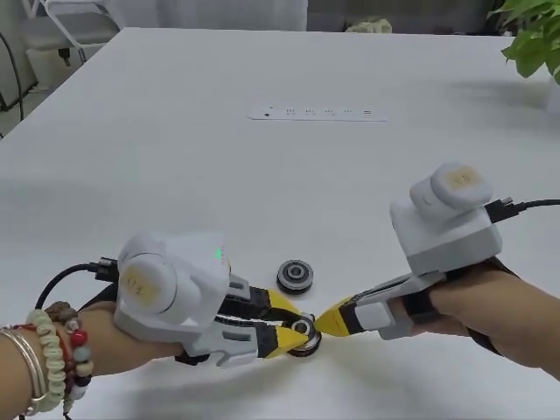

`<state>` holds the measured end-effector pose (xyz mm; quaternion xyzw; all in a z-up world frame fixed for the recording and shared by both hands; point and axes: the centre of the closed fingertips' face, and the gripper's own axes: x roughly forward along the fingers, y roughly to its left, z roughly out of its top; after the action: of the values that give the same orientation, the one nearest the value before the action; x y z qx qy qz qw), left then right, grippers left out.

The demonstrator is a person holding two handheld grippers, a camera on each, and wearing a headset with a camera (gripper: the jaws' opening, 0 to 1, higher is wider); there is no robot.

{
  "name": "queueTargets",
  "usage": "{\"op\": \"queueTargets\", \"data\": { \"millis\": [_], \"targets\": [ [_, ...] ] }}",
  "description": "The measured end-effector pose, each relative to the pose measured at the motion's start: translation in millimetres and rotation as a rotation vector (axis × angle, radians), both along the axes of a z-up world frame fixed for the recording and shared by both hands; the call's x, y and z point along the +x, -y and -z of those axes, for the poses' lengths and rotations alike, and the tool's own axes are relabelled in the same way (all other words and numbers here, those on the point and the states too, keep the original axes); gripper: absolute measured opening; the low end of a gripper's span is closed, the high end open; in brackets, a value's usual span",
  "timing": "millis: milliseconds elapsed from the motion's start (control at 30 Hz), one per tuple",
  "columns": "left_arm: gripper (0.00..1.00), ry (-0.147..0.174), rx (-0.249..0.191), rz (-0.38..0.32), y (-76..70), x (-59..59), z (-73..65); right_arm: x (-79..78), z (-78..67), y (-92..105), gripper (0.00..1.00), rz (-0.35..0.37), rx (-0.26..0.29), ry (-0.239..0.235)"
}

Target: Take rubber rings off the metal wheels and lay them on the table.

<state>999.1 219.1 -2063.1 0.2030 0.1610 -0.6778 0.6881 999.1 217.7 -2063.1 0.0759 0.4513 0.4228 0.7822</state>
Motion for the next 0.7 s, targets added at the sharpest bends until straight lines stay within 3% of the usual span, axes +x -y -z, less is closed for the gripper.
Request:
{"op": "queueTargets", "data": {
  "millis": [133, 700],
  "targets": [
    [0.08, 0.021, -0.002, 0.008, 0.1, 0.3, -0.8, 2.0, -1.4, -0.5, 0.0, 0.002, 0.003, 0.008],
    [0.08, 0.011, -0.005, 0.004, 0.5, 1.2, -0.2, 0.7, -2.0, -1.9, 0.0, -0.001, 0.006, 0.009]
  ]
}}
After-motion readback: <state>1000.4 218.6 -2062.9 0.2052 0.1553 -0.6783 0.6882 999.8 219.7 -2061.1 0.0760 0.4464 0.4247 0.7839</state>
